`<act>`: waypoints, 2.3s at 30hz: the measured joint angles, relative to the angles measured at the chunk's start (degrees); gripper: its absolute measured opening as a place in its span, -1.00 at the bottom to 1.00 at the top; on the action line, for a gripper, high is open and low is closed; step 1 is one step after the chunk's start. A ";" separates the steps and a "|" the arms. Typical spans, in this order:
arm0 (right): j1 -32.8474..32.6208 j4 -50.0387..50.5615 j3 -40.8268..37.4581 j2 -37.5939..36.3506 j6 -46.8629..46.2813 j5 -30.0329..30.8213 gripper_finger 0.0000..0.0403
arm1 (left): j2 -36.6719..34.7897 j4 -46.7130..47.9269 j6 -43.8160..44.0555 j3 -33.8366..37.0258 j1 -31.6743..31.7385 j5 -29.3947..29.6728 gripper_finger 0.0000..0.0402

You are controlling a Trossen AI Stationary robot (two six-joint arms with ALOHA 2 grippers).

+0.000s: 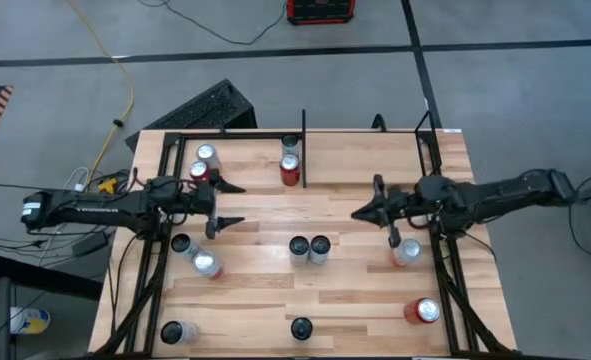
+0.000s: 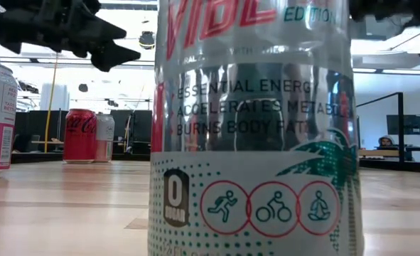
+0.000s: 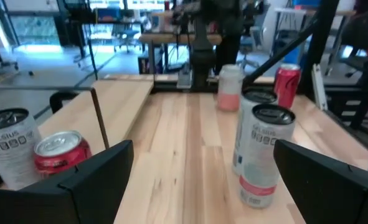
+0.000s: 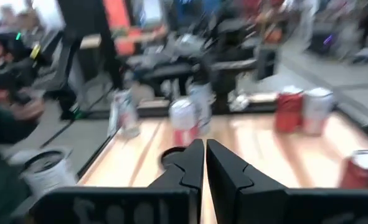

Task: Place canned beverage on shelf
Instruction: Put the black blue soda can on the shelf

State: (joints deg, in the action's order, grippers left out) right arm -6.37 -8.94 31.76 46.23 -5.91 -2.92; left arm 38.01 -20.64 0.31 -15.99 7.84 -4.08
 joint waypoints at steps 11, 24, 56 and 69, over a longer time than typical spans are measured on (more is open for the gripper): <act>-11.50 19.41 23.93 20.01 6.28 4.83 -0.77 | 11.59 0.27 -1.31 -7.26 0.02 -1.27 0.86; -14.95 28.73 35.67 33.34 7.23 12.43 -0.68 | 21.96 0.13 -4.76 -12.21 -0.79 -6.14 0.86; -9.22 36.31 36.29 41.63 2.80 12.83 0.87 | 23.06 -0.41 -6.89 -12.21 -0.76 -5.79 0.86; -8.16 35.92 36.28 45.11 2.89 11.64 0.87 | 23.06 0.35 -6.52 -12.19 -0.75 -5.82 0.86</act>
State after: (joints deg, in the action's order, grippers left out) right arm -14.53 26.98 68.04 91.34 -3.03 8.72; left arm 61.08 -20.29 -6.21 -28.18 7.09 -9.90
